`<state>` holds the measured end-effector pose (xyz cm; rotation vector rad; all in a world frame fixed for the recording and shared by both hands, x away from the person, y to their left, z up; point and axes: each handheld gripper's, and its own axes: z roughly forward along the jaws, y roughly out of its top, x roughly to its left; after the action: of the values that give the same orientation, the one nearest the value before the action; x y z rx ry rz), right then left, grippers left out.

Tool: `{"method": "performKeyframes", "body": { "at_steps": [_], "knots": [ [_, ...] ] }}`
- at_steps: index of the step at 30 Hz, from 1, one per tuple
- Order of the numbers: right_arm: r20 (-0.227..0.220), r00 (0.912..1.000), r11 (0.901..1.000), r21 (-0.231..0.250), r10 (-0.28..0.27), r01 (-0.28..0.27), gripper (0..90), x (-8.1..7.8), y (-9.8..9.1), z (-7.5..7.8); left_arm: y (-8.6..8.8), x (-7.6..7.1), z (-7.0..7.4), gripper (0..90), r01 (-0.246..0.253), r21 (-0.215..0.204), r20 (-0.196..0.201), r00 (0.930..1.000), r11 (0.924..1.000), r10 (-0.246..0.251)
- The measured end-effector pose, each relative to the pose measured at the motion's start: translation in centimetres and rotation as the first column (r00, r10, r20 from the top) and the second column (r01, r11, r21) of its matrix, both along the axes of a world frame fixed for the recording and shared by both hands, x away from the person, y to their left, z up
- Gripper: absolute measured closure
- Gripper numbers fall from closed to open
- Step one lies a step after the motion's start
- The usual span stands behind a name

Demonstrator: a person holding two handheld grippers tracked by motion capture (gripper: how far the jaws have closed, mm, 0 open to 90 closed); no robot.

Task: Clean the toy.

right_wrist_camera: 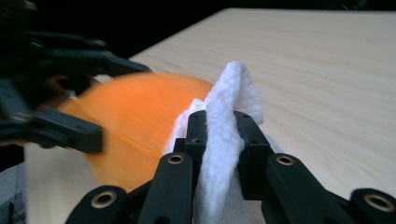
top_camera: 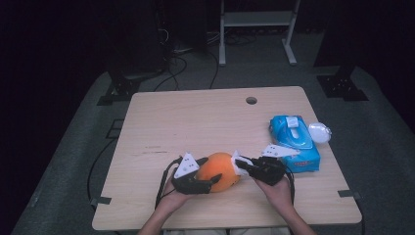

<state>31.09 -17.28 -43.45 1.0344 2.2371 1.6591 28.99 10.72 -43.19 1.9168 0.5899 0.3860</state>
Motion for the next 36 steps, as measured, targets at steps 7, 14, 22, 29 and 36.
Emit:
{"method": "performKeyframes", "body": {
  "at_steps": [7,14,22,29,36],
  "knots": [
    [0.026,0.9988,0.9991,0.001,0.042,-0.042,76.9,-0.3,0.6,0.6,0.1,0.0,0.1,25.1,0.015,-0.011,0.008,0.9999,0.9998,-0.015],
    [0.017,0.999,0.9991,-0.012,0.042,-0.042,77.0,-0.5,0.6,0.5,0.8,0.5,-0.1,24.6,-0.019,-0.026,-0.053,0.9984,0.9995,0.017],
    [0.069,0.9926,0.9948,-0.026,0.1,-0.098,77.0,-1.1,1.7,1.9,-0.1,0.0,0.2,25.5,0.04,0.013,0.018,0.999,0.9991,-0.041],
    [0.035,0.9982,0.9985,-0.027,0.048,-0.047,77.1,-0.2,0.3,0.9,0.8,0.7,-0.1,12.8,-0.005,-0.023,-0.064,0.998,0.9997,0.004],
    [0.109,0.9862,0.9918,-0.043,0.124,-0.12,77.1,-1.8,2.3,2.6,-0.1,-0.1,0.3,30.8,0.062,0.044,0.03,0.9975,0.9971,-0.063]
  ]
}}
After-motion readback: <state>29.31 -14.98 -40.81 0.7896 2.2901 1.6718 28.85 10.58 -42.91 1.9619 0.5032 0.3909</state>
